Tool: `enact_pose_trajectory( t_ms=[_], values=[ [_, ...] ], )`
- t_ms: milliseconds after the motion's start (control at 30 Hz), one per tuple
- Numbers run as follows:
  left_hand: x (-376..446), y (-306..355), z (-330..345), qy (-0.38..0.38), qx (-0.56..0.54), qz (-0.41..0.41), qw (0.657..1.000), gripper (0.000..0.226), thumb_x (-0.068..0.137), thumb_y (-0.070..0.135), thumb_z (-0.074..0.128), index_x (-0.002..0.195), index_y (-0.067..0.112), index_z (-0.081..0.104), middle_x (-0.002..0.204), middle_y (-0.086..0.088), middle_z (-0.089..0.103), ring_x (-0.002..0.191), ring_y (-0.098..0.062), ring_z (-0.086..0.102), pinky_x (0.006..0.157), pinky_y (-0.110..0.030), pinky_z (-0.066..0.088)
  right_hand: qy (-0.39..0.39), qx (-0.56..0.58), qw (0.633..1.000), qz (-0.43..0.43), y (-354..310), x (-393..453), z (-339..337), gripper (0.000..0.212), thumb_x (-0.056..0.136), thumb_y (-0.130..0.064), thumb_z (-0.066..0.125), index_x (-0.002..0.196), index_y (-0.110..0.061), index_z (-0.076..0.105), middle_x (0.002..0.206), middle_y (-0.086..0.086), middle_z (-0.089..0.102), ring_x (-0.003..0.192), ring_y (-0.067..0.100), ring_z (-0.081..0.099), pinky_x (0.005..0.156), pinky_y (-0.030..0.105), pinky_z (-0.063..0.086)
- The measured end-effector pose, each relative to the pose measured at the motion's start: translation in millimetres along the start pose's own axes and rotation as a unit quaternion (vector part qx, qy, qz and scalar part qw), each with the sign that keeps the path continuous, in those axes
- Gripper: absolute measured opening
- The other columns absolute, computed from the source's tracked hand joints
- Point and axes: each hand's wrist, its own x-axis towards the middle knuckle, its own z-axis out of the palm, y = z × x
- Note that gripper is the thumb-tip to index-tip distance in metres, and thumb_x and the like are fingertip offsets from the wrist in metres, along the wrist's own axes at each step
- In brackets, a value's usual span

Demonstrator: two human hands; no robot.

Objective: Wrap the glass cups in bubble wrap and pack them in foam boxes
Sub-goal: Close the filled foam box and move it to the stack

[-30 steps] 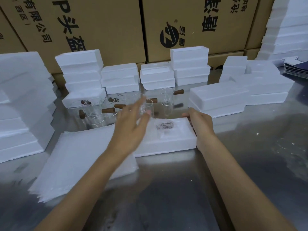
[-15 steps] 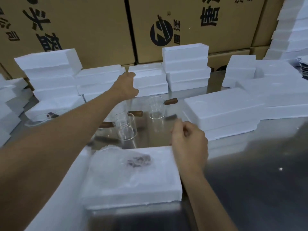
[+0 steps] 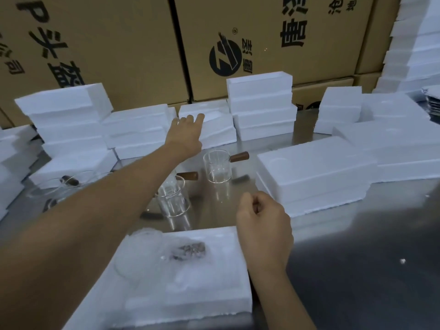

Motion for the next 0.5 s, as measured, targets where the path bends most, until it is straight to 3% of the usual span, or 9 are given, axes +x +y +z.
enact_pose_trajectory(
  t_ms=[167, 267, 367, 500],
  values=[
    [-35, -11, -47, 0.056, -0.044, 0.036, 0.997, 0.061, 0.093, 0.026, 0.052, 0.149, 0.016, 0.031, 0.134, -0.017, 0.052, 0.123, -0.035, 0.048, 0.099, -0.048, 0.038, -0.004, 0.006, 1.000, -0.004, -1, 1, -2, 0.040, 0.088, -0.028, 0.047, 0.050, -0.021, 0.038, 0.046, -0.006, 0.044, 0.048, 0.012, 0.042, 0.053, 0.028, 0.030],
    [-68, -29, -84, 0.102, -0.078, 0.065, 0.990, 0.052, 0.098, 0.034, 0.045, 0.147, 0.017, 0.037, 0.128, -0.016, 0.058, 0.112, -0.035, 0.054, 0.081, -0.042, 0.043, -0.001, 0.008, 1.000, -0.004, -2, 0, -4, 0.040, 0.089, -0.026, 0.048, 0.051, -0.018, 0.037, 0.047, -0.005, 0.042, 0.050, 0.013, 0.040, 0.053, 0.029, 0.029],
    [-106, -48, -122, 0.134, -0.078, 0.063, 0.986, 0.044, 0.101, 0.034, 0.037, 0.142, 0.019, 0.042, 0.122, -0.016, 0.060, 0.109, -0.035, 0.055, 0.080, -0.043, 0.045, -0.010, 0.003, 1.000, -0.003, -5, -1, -6, 0.039, 0.090, -0.026, 0.048, 0.054, -0.015, 0.039, 0.051, -0.003, 0.045, 0.053, 0.014, 0.042, 0.052, 0.029, 0.027],
    [-159, -69, -165, 0.087, -0.209, 0.032, 0.973, 0.044, 0.099, 0.038, 0.027, 0.128, 0.018, 0.054, 0.108, -0.007, 0.063, 0.095, -0.028, 0.056, 0.078, -0.041, 0.044, -0.023, 0.002, 1.000, 0.006, -6, -1, -8, 0.035, 0.091, -0.028, 0.047, 0.062, -0.010, 0.050, 0.058, -0.001, 0.052, 0.058, 0.015, 0.047, 0.053, 0.029, 0.028]
  ],
)
